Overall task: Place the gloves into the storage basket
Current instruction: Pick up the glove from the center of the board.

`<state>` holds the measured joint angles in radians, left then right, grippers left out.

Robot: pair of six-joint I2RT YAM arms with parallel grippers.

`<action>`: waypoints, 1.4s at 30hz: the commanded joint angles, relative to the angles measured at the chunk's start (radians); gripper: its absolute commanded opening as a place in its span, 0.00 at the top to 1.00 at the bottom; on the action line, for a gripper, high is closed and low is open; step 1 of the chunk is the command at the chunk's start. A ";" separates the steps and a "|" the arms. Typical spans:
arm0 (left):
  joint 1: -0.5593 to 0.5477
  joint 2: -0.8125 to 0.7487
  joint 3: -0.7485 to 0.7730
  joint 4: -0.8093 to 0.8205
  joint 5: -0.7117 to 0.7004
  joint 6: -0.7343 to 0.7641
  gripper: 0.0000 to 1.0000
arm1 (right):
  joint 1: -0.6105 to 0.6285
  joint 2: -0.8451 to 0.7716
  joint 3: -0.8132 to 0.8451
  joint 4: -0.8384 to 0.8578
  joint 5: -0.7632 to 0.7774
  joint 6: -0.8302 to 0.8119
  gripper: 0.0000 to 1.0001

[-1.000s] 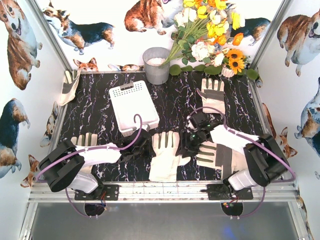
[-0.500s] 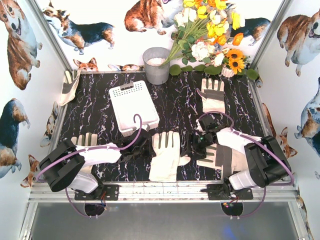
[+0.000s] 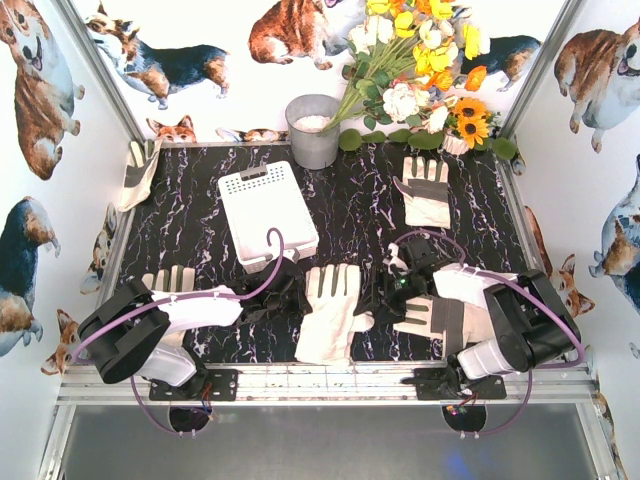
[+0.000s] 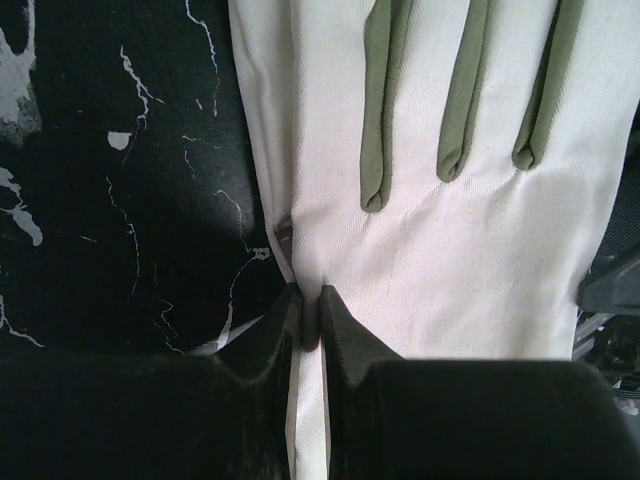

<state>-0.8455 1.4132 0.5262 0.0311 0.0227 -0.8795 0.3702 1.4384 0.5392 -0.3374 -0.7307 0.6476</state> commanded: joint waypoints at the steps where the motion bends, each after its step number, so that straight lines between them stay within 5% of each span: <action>1: 0.005 0.034 -0.024 -0.086 -0.021 0.014 1.00 | 0.007 0.034 -0.047 0.092 0.042 0.014 0.33; 14: 0.005 0.032 -0.025 -0.088 -0.022 0.012 1.00 | 0.015 0.025 -0.092 0.284 -0.092 0.153 0.25; 24: 0.005 0.029 -0.028 -0.087 -0.021 0.011 1.00 | 0.016 -0.083 -0.094 0.237 -0.098 0.173 0.16; 42: 0.005 0.017 -0.029 -0.097 -0.022 0.017 1.00 | 0.016 -0.286 -0.033 0.070 -0.063 0.193 0.16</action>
<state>-0.8448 1.4128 0.5247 0.0326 0.0227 -0.8825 0.3805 1.1721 0.4641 -0.2314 -0.8135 0.8436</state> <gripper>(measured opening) 0.043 0.842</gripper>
